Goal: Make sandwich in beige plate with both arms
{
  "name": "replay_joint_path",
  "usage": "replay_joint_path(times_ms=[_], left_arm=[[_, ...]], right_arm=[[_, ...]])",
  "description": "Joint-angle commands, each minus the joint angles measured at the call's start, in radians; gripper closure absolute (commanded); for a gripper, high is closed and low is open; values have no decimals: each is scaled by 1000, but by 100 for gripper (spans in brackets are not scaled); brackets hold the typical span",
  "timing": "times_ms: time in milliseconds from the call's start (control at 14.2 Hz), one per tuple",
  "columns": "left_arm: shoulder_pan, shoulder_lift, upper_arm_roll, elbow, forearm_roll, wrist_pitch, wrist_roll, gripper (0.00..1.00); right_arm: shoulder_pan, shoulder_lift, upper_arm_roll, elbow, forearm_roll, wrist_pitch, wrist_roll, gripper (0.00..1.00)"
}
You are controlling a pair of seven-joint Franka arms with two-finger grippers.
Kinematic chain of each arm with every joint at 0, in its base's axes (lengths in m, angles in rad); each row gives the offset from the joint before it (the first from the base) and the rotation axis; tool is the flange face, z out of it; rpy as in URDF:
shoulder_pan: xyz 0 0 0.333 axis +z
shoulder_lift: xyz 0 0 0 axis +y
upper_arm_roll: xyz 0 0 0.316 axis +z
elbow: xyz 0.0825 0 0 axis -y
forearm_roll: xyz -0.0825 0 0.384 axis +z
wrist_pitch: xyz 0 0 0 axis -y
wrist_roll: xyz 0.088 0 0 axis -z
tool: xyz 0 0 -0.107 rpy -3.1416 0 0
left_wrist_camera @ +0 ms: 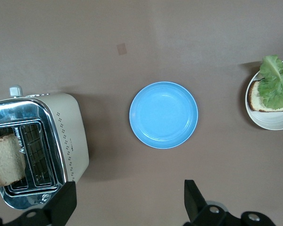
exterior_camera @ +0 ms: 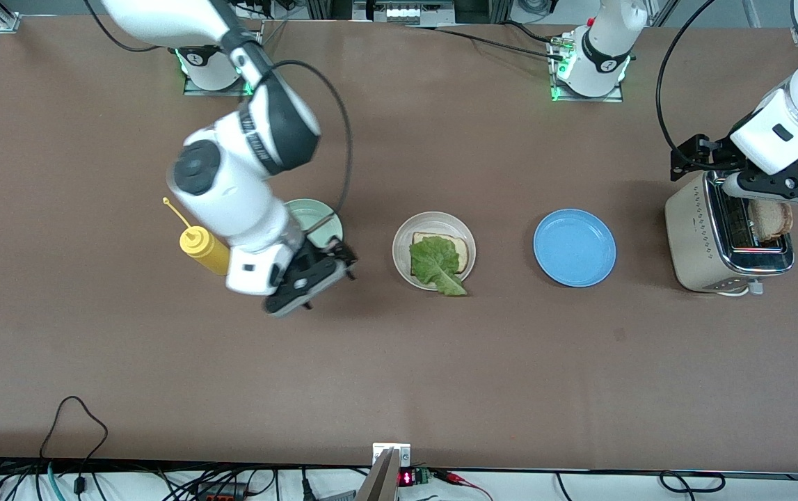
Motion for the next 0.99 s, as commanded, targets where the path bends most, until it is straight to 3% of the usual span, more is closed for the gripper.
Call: replay_joint_path(times_ms=[0,212,494,776,917], left_arm=[[58,16,9,15,-6,-17,3,0],[182,51,7,14,-3,-17,14,0],[303,87,10,14,22,53,156,0],[423,180,10,6,22,173,348,0],[458,214,10,-5,22,205,383,0]], right_arm=[[-123,-102,48,-79,-17,-109,60,0],[-207,-206,48,-156,-18,-206,106,0],[-316,-433,45,-388,-66,-212,152,0],[-347,-538,39,-408,-201,-356,166,0],[-393,-578,45,-404,-206,-399,167,0]])
